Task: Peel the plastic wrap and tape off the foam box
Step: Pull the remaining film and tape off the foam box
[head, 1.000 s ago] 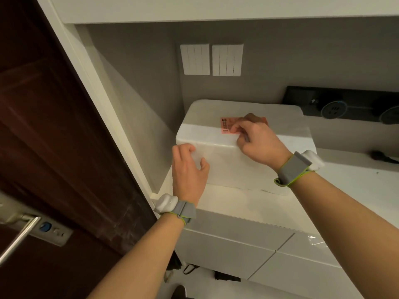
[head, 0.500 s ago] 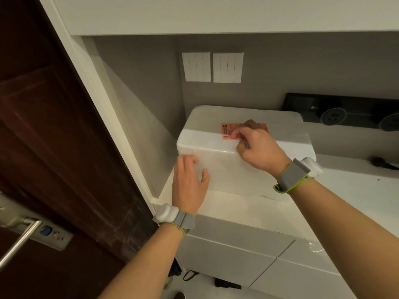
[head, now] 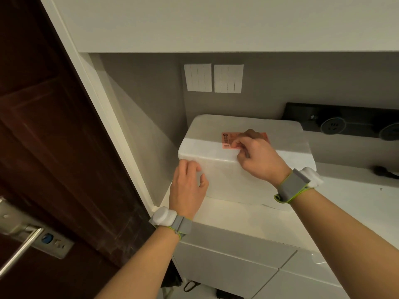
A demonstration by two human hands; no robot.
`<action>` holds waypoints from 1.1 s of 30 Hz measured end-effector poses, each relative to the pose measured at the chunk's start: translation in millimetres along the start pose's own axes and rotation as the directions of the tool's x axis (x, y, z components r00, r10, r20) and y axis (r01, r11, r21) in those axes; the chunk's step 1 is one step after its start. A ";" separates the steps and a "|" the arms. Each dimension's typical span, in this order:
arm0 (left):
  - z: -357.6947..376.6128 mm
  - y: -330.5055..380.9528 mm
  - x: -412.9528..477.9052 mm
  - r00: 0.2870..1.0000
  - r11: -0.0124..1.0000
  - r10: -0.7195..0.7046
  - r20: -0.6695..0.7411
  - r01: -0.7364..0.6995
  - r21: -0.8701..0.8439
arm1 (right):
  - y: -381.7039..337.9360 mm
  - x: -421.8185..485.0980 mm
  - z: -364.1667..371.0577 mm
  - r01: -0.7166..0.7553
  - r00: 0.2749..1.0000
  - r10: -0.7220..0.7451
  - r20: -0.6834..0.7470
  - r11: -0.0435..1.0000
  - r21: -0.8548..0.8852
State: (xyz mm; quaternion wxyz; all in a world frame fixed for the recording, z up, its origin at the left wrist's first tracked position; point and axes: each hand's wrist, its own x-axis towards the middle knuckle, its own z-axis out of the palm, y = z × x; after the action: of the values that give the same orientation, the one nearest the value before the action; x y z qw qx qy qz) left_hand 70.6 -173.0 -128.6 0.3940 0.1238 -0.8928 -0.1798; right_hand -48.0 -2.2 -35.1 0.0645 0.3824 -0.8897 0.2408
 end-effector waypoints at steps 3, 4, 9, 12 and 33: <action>0.4 -2.0 1.8 1.000 1.000 0.006 -0.007 -0.006 0.021 | -1.3 -0.4 -2.2 0.002 1.000 -0.002 -0.006 1.000 0.015; 0.0 -2.8 2.3 1.000 1.000 0.013 -0.010 -0.013 0.026 | -1.7 -0.5 -2.8 0.002 1.000 -0.001 -0.004 1.000 0.019; -6.5 0.3 3.3 1.000 1.000 0.002 0.006 -0.002 -0.027 | -2.6 0.0 -4.8 -0.001 1.000 0.001 0.004 0.999 0.032; -21.0 8.9 16.3 0.998 0.992 0.046 -0.049 -0.051 -0.114 | -3.1 2.6 -7.2 -0.023 1.000 0.022 0.015 0.999 0.046; -45.8 -6.6 80.8 0.939 0.971 0.236 0.248 -0.238 -0.021 | -0.6 18.0 10.8 0.050 0.995 -0.057 -0.080 0.995 -0.083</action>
State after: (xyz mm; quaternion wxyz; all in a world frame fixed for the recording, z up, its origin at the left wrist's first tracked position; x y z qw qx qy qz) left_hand 52.2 -218.5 -49.5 0.2970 -0.0064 -0.9444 -0.1410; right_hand -59.4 -19.4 -38.9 0.1228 0.3931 -0.8848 0.2182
